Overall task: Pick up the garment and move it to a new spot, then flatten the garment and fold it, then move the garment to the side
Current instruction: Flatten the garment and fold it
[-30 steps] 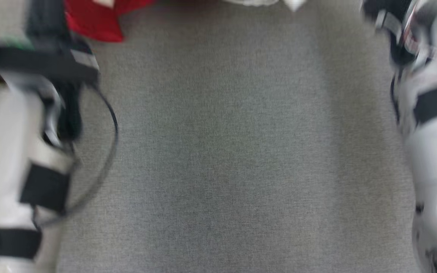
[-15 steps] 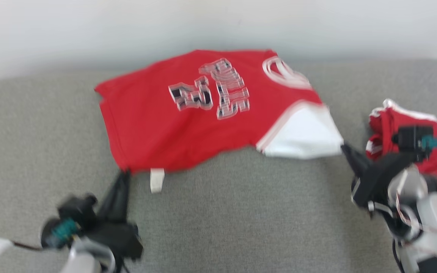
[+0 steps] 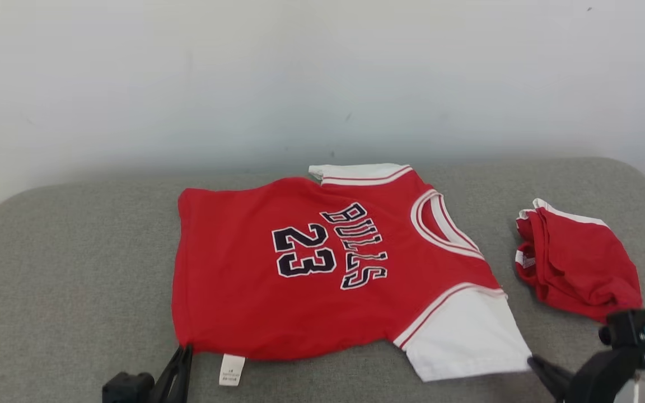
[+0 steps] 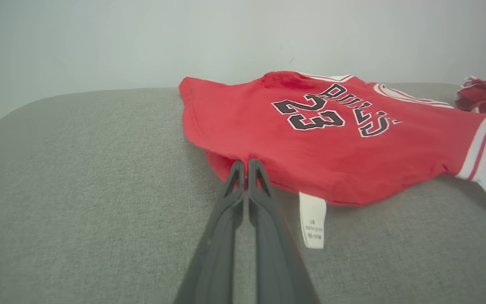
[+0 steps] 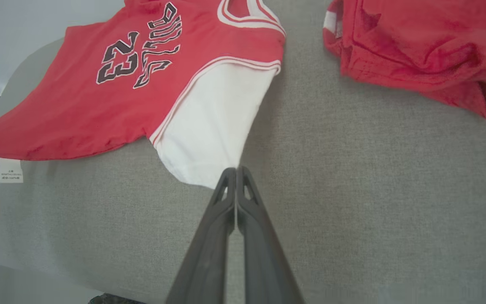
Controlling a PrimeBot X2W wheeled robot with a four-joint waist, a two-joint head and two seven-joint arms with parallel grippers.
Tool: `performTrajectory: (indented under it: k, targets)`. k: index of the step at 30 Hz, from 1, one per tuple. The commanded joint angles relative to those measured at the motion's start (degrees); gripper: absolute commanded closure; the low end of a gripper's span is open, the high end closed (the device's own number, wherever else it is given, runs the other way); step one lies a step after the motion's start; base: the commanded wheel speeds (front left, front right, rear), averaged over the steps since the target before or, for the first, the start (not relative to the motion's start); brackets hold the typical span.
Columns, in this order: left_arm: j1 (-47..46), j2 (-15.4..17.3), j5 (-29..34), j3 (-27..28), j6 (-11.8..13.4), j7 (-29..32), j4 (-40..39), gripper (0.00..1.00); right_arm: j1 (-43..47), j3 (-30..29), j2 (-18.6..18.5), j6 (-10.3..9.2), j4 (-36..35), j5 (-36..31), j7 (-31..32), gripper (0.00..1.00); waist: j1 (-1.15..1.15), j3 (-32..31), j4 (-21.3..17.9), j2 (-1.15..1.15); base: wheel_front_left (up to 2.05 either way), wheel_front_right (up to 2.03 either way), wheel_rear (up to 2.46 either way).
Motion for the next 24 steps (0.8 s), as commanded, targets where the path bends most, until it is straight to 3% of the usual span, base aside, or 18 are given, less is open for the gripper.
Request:
performTrajectory:
  k: [1,6,7,12,17,24]
  targets:
    - [3.18,0.47,-0.58,0.37,1.77,1.17,-2.68,1.0,3.9,-1.72,1.9,0.05,-3.46,-0.34,2.8,1.0,0.02,-0.64,0.28,0.01,0.0,0.0,0.0]
    - [7.78,1.02,-1.28,1.42,5.15,3.34,-7.64,1.0,9.01,-4.18,4.66,0.05,-8.63,-1.14,6.28,1.0,0.02,-0.69,0.56,0.01,0.0,0.0,0.0]
    - [9.96,1.28,-1.54,2.09,6.88,4.13,-10.13,1.0,10.97,-4.7,5.63,0.05,-10.19,-1.28,7.71,1.0,0.02,-0.61,0.69,0.01,0.0,0.0,0.0]
    - [12.86,1.62,-1.49,3.14,9.8,5.23,-14.62,1.0,11.91,-6.28,7.18,0.05,-12.25,-1.05,7.3,1.0,0.02,-0.22,1.11,0.01,0.0,0.0,0.0]
    - [9.86,1.98,-0.3,2.13,9.91,6.77,-15.97,1.0,7.98,-5.92,7.96,0.05,-9.5,-0.62,4.47,1.0,0.02,0.73,1.41,0.01,0.0,0.0,0.0]
    - [0.75,1.06,1.09,0.58,9.19,9.67,-11.2,1.0,-2.46,-4.26,7.6,0.05,-1.46,-4.02,-2.36,1.0,0.02,2.95,1.41,0.01,0.0,0.0,0.0]
